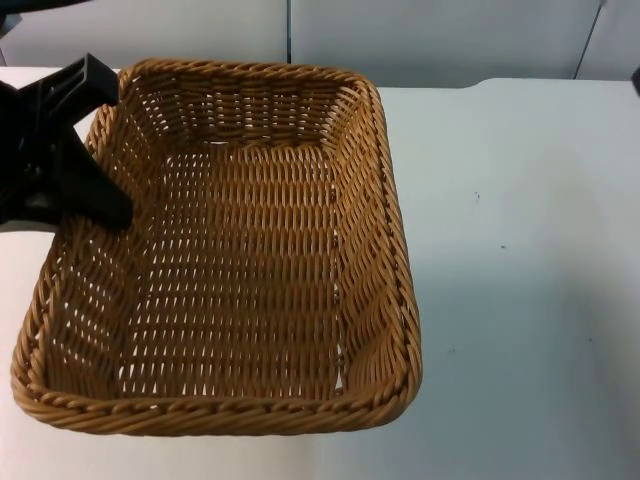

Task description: Pick up the basket with the left hand and place the ball into the basket with the right hand.

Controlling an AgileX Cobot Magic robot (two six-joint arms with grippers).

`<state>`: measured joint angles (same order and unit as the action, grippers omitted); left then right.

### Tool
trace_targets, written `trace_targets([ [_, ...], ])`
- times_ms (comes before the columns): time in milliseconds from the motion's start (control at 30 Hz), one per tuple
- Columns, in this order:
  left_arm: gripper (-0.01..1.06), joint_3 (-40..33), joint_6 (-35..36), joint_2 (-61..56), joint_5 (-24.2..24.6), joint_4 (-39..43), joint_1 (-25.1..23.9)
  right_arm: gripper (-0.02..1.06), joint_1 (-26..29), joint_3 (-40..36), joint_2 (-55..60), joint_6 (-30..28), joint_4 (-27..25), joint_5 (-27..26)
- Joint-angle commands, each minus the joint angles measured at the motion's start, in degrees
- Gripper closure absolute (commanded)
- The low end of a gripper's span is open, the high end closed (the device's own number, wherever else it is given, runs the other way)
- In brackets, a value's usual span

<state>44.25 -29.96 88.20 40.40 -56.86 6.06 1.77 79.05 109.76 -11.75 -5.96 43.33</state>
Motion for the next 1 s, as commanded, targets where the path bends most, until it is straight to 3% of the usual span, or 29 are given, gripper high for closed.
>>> trace_targets([
  [0, 1.05, 0.1, 0.0, -0.8, 0.2, -1.7, 0.1, 1.05, -0.9, 0.5, -5.5, -3.4, -4.4, 1.9],
  [267, 1.05, 0.1, 0.0, -0.8, 0.0, -1.7, 0.1, 1.05, -9.7, 0.5, -19.1, -3.7, -4.7, 1.4],
  [400, 1.05, 0.1, 0.0, -0.8, 0.0, -1.7, 0.1, 1.05, -21.0, 0.5, -25.0, -4.3, -4.7, -1.5],
  [433, 1.05, 0.1, 0.0, -0.8, 0.0, -1.7, 0.1, 1.05, -21.0, 0.5, -25.0, -4.3, -4.7, -1.5],
  [700, 1.05, 0.1, 0.0, -0.8, 0.7, -1.8, 0.1, 1.05, -36.5, 0.4, -22.9, -4.3, -4.9, -5.0],
  [967, 1.05, 0.1, 0.0, -0.8, 0.6, -2.1, 0.1, 1.05, -42.4, 0.4, -17.1, -4.3, -6.5, -6.3],
])
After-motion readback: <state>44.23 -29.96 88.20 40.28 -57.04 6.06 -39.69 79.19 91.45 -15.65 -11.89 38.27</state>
